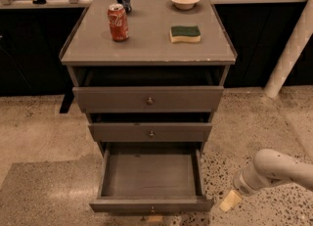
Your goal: Close bottom drawer
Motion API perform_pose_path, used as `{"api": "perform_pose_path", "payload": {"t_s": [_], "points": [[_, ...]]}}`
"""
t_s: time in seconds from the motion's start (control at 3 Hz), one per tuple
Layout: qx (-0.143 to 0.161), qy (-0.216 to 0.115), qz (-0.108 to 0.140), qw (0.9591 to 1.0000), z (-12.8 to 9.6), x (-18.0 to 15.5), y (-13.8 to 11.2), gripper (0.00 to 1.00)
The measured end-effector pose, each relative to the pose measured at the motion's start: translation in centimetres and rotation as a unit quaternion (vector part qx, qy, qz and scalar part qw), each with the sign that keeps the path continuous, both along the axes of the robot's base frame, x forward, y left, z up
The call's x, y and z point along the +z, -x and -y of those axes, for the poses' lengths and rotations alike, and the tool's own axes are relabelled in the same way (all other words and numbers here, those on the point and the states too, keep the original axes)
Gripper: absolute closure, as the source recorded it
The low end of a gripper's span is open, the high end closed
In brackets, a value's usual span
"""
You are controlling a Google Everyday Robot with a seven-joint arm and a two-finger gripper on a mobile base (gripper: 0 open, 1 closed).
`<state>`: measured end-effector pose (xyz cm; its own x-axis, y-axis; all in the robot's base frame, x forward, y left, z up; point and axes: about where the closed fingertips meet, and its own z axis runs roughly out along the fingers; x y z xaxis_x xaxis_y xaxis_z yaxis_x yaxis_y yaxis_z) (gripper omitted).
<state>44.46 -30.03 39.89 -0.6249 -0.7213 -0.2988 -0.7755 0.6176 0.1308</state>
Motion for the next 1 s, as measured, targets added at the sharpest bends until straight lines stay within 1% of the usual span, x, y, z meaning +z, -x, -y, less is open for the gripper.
{"api": "perform_pose_path", "payload": {"t_s": [0.33, 0.67, 1.0], "points": [[-0.002, -0.019, -0.013, 0.9997, 0.3, -3.5, 0.7, 0.00], [-0.003, -0.057, -0.025, 0.9981, 0.8, -9.8, 1.3, 0.00], [-0.009, -0.119, -0.038, 0.9921, 1.5, -17.8, 1.5, 0.00]]}}
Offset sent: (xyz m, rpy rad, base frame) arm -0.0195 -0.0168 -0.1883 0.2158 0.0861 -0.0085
